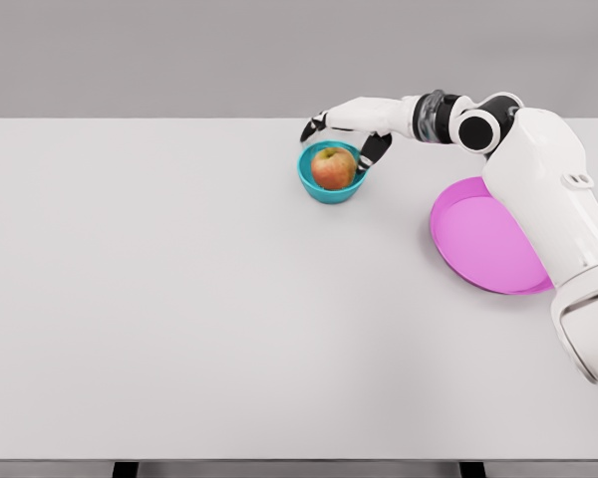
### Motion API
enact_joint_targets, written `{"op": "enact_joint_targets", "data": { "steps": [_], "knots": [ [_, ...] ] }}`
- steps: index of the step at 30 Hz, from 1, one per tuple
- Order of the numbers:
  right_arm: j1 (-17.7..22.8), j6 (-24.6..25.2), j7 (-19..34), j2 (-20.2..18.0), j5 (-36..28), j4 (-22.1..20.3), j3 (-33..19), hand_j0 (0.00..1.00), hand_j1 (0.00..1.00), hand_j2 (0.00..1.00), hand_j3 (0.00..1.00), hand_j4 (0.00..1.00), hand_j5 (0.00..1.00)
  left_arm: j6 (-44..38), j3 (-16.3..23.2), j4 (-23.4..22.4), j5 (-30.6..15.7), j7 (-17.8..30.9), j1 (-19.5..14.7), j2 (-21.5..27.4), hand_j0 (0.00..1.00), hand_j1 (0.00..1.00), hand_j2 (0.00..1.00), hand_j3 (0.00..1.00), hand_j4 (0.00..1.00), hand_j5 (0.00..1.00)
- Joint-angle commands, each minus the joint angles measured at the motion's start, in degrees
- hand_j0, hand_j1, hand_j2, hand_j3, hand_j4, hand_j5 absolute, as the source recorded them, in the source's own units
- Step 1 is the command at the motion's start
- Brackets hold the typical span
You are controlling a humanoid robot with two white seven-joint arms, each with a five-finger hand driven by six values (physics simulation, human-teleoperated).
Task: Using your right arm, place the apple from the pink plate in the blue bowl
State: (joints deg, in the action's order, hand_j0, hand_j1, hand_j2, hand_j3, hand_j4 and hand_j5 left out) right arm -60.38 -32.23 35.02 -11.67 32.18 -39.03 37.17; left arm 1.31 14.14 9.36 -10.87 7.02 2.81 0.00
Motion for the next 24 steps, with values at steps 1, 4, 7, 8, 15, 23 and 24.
{"op": "enact_joint_targets", "data": {
  "steps": [1, 4, 7, 8, 15, 23, 24],
  "knots": [
    [0.00, 0.59, -0.02, 0.07, -0.36, -0.08, -0.16, 1.00, 1.00, 1.00, 1.00, 1.00, 1.00, -0.08, 0.01, -0.04, -0.02, 0.02, 0.00, 0.00, 1.00, 1.00, 1.00, 1.00, 1.00, 1.00],
    [-0.61, 0.59, -0.02, -0.02, -0.36, -0.34, -0.16, 1.00, 1.00, 1.00, 1.00, 1.00, 1.00, 0.00, 0.01, 0.05, -0.02, 0.02, 0.00, 0.00, 1.00, 1.00, 1.00, 1.00, 1.00, 1.00],
    [-1.84, 0.15, -0.02, -0.63, -0.53, -1.31, -0.43, 1.00, 1.00, 1.00, 1.00, 1.00, 1.00, -0.08, 0.01, -0.04, -0.02, 0.02, 0.00, 0.00, 1.00, 1.00, 1.00, 1.00, 1.00, 1.00],
    [-2.37, -0.11, -0.02, -0.81, -0.62, -2.01, -0.60, 1.00, 1.00, 1.00, 1.00, 1.00, 1.00, 0.00, 0.01, 0.05, -0.02, 0.02, 0.00, 0.00, 1.00, 1.00, 1.00, 1.00, 1.00, 1.00],
    [2.11, -2.77, -0.02, -11.27, -2.64, -14.22, -8.60, 1.00, 1.00, 1.00, 1.00, 1.00, 1.00, 0.00, 0.01, 0.05, -0.02, 0.02, 0.00, 0.00, 1.00, 1.00, 1.00, 1.00, 1.00, 1.00],
    [16.25, -2.77, -0.02, -17.59, -10.11, -21.78, -25.21, 1.00, 1.00, 1.00, 1.00, 1.00, 1.00, 0.00, 0.01, -0.04, -0.02, 0.02, 0.00, 0.00, 1.00, 1.00, 1.00, 1.00, 1.00, 1.00],
    [17.84, -2.77, -0.02, -18.65, -10.11, -23.98, -25.56, 1.00, 1.00, 1.00, 1.00, 1.00, 1.00, 0.00, 0.01, 0.05, -0.02, 0.02, 0.00, 0.00, 1.00, 1.00, 1.00, 1.00, 1.00, 1.00]
  ]
}}
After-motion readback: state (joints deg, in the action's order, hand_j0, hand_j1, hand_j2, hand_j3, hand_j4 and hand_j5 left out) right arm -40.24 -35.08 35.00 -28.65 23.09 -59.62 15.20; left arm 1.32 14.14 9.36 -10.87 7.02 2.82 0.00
